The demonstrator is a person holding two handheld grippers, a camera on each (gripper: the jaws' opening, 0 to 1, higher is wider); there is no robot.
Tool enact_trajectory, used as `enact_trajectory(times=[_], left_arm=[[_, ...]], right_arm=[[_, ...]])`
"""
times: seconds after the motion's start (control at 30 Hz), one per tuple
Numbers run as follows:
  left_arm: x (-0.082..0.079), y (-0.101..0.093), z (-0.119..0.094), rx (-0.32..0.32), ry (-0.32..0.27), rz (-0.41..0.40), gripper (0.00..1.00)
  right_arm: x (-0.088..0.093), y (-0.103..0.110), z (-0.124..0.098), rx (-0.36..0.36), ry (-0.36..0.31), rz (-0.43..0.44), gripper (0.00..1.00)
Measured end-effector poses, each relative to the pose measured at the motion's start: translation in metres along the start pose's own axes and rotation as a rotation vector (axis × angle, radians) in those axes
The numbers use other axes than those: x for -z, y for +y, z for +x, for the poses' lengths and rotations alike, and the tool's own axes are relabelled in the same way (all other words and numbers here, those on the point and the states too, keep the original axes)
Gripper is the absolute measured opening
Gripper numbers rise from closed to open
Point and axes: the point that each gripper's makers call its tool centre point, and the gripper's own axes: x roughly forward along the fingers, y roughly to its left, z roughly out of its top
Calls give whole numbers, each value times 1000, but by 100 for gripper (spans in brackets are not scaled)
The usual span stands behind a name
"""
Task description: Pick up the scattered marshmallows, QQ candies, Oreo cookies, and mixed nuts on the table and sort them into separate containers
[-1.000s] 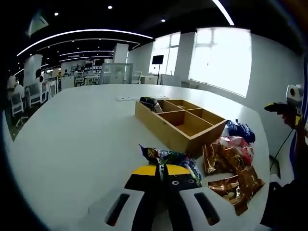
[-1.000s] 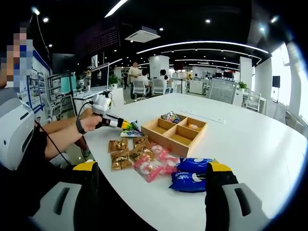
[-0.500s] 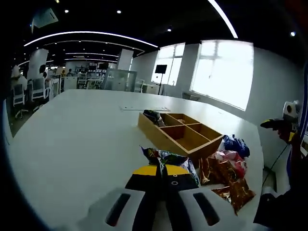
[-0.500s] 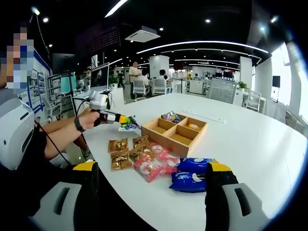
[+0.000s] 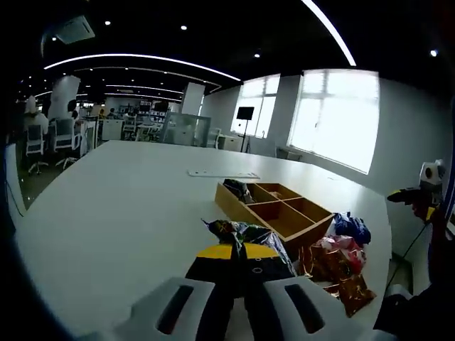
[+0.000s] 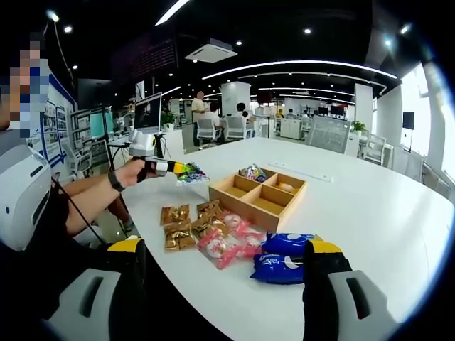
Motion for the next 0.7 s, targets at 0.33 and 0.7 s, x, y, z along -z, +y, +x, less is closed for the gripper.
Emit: enact_trajectory(times=[0.33, 0.7], left_arm=[[-18, -2, -7, 5, -38, -31, 6], [-35, -13, 2, 20, -58, -21, 7]], right_arm=[[0, -1, -1, 3, 1, -1, 87], [0, -2, -3, 5, 0, -4, 87]])
